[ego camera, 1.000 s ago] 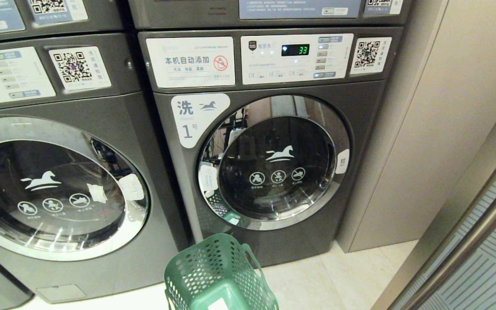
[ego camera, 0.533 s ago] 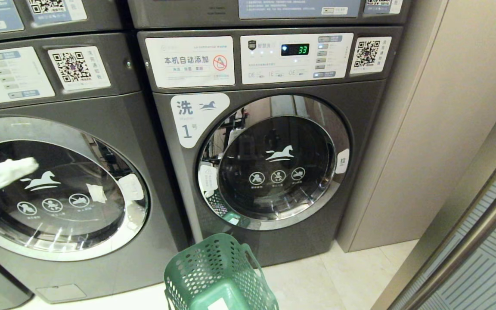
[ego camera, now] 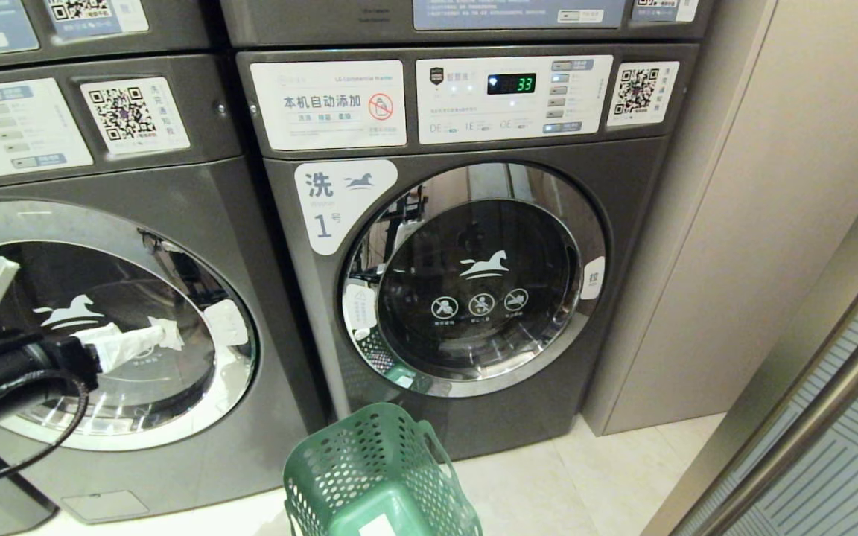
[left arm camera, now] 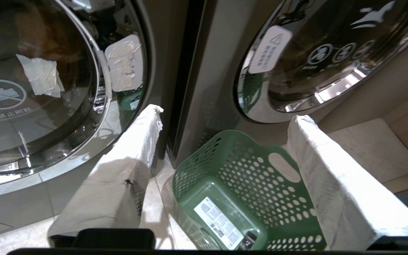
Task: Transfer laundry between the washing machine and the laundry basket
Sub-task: Open the lid of the washing machine
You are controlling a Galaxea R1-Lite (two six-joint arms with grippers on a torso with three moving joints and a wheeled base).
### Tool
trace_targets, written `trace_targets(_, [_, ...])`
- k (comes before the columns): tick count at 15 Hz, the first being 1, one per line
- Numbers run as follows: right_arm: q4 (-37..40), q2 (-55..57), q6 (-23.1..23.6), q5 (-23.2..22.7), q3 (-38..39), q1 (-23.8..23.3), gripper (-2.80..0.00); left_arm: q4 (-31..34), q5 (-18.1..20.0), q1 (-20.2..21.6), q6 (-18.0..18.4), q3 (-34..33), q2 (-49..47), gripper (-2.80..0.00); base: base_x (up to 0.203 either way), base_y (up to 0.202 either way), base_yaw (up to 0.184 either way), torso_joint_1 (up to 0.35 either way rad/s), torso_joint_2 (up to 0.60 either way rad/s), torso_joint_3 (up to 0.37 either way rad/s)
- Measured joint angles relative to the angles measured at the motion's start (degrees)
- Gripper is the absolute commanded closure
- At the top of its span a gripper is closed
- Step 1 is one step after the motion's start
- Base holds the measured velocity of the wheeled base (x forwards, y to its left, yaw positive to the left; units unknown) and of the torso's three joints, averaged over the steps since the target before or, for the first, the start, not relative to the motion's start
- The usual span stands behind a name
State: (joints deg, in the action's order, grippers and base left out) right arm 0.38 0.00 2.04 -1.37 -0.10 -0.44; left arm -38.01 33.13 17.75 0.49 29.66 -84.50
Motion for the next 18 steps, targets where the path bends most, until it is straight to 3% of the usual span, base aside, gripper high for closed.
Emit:
trace_targets(5, [0.0,0.0,0.0,0.0,0.0,0.0,0.00,-25.8,0.4,0.4,1.5,2.5,-22.8,-2.80,0.000,0.000,0.000,0.000,0.00,0.000])
trace_targets(8, [0.0,0.0,0.0,0.0,0.0,0.0,0.00,-37.7,0.4,0.8,7.1,4.5,-33.4,-2.80,0.000,0.000,0.000,0.000,0.00,0.000])
trace_targets(14, [0.0,0.0,0.0,0.0,0.0,0.0,0.00,-39.1,-0.2,0.9,9.3,11.4,-43.0,-2.80,0.000,0.000,0.000,0.000,0.00,0.000])
trace_targets(18, [0.0,0.0,0.0,0.0,0.0,0.0,0.00,-34.8,-0.4,0.5,8.9,19.6,-47.6,-2.80,0.000,0.000,0.000,0.000,0.00,0.000])
